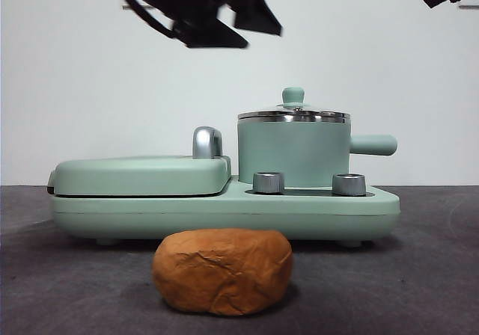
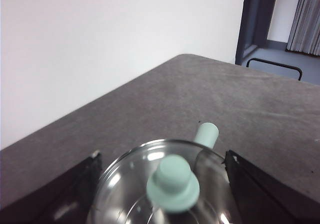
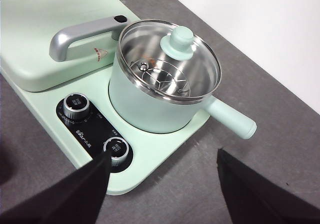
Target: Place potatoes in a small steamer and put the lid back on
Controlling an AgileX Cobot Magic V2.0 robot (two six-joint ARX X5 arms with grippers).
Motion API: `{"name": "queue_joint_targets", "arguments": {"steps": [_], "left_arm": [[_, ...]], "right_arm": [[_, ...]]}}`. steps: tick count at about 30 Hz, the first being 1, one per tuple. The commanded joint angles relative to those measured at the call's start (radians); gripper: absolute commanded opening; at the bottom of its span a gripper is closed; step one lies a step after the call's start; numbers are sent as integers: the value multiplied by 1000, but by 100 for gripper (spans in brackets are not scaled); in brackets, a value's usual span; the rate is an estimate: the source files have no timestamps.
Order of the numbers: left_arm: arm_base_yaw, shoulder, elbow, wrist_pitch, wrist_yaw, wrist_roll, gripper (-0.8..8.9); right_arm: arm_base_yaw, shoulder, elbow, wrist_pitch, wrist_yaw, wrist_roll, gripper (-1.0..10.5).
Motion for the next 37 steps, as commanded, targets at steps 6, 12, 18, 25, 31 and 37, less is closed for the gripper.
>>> {"name": "queue_joint_targets", "arguments": {"steps": [6, 12, 18, 25, 31, 37], "left_arm": [[-39, 192, 167, 12, -2, -11, 396], [-54, 252, 171, 31, -3, -5, 396], [-58, 290, 171, 31, -3, 5, 395], [-58, 300, 171, 38, -3, 5, 274], [-58, 300, 171, 44, -3, 6, 156], [-58, 300, 171, 45, -3, 8, 11]], "right_arm": [[6, 4, 16, 10, 1, 14, 335], [5, 4, 16, 11, 1, 14, 335], [5, 4, 16, 11, 1, 14, 335], [5, 4, 16, 11, 1, 14, 335], [5, 4, 16, 11, 1, 14, 335], [5, 4, 16, 11, 1, 14, 335]]}}
